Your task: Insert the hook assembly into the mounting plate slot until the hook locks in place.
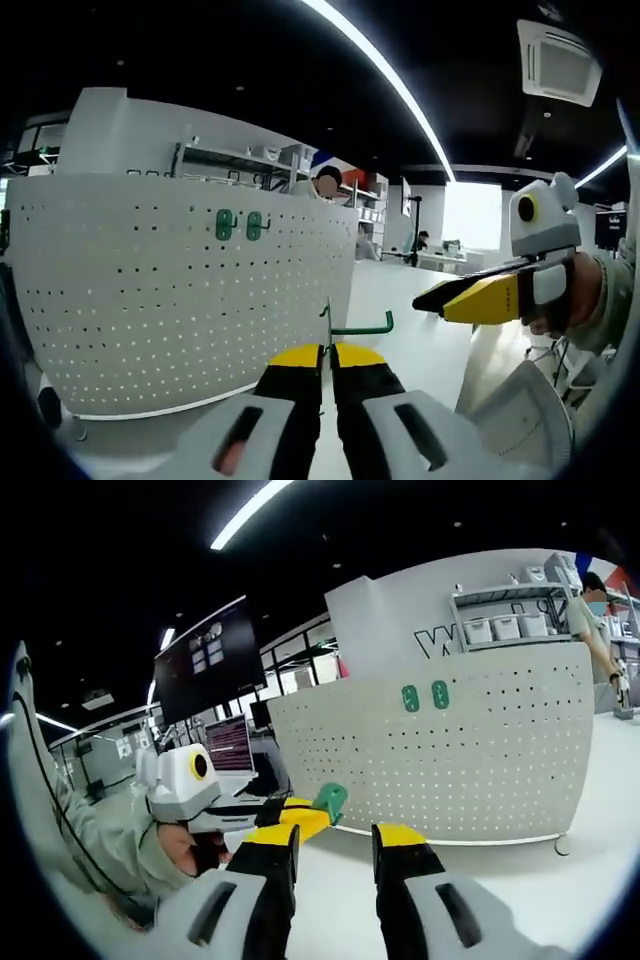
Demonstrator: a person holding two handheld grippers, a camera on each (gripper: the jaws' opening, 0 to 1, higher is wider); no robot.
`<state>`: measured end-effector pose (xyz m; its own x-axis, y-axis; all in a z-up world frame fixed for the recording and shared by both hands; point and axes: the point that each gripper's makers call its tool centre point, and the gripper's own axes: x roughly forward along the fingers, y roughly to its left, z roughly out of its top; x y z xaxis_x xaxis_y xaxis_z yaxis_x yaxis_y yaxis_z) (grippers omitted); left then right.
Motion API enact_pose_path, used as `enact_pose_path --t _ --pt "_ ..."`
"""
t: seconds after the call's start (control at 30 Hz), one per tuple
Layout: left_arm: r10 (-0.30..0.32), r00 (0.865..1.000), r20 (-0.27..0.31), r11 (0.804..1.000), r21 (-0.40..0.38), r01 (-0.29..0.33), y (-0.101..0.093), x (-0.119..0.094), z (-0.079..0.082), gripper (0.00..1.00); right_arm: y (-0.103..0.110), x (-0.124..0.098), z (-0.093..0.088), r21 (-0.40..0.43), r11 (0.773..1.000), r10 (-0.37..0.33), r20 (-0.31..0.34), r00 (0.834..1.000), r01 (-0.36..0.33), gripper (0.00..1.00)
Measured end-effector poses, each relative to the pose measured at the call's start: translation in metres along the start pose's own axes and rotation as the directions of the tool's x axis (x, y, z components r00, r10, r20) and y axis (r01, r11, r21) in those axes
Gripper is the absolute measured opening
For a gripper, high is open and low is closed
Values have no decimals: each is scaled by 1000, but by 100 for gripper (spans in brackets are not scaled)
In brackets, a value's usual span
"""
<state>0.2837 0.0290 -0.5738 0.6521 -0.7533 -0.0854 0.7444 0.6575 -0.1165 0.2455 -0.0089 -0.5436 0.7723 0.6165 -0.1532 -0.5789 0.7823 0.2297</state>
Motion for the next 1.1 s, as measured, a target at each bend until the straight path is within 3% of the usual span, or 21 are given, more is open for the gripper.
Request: enact_pose_path --t 0.37,1.1 --pt "-44 997 57 999 -18 45 -16 -6 16 3 11 9 14 52 998 33 56 998 -36 22" --pt "-109 986 126 994 22 108 -39 -11 34 3 21 12 18 133 988 65 103 992 -79 7"
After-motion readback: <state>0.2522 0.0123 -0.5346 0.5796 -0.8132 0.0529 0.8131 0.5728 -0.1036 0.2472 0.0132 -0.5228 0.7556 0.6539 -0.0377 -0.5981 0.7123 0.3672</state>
